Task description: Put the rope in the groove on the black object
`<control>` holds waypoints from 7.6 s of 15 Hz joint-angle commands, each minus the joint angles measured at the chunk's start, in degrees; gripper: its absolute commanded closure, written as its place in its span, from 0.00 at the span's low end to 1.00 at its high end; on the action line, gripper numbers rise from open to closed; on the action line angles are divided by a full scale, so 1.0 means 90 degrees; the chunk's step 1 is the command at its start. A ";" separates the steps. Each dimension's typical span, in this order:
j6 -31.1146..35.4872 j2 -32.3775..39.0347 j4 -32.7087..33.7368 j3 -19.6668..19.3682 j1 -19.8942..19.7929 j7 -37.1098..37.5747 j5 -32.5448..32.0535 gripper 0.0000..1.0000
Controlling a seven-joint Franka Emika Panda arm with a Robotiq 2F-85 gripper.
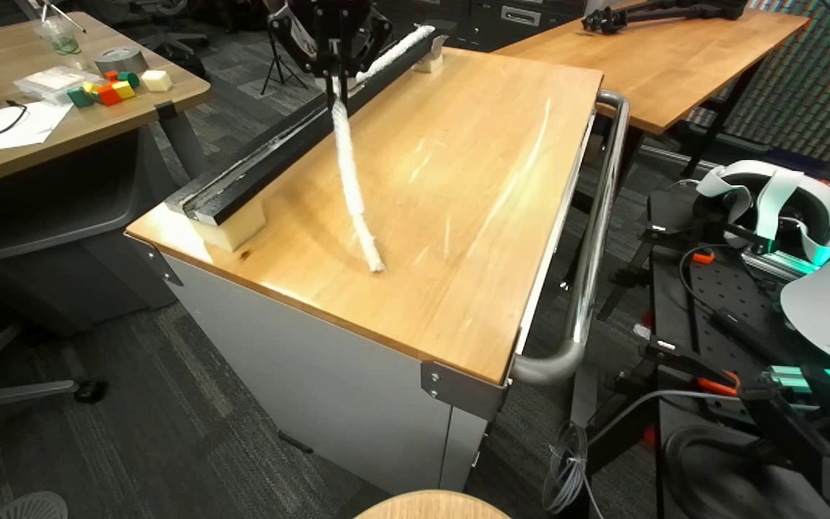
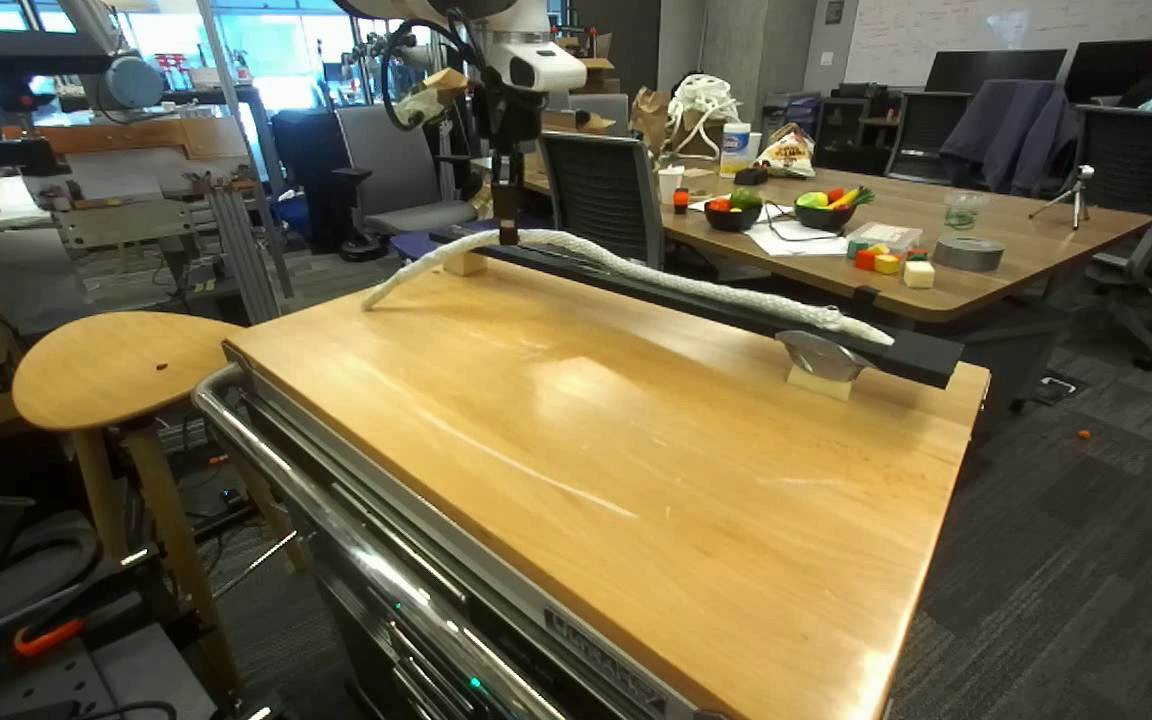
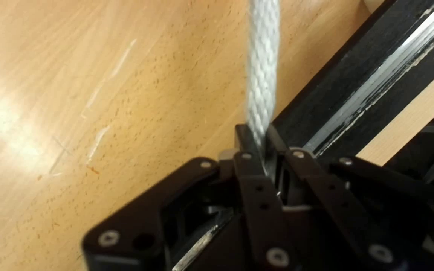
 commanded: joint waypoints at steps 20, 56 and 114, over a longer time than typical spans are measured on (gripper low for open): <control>-0.1292 0.0550 0.1200 -0.0126 -0.0058 0.0062 0.0778 0.26; 0.0781 -0.0122 -0.1426 0.0708 0.1283 -0.0551 -0.1007 0.00; 0.1004 -0.0052 0.0638 0.0390 0.1298 -0.0001 -0.1176 0.98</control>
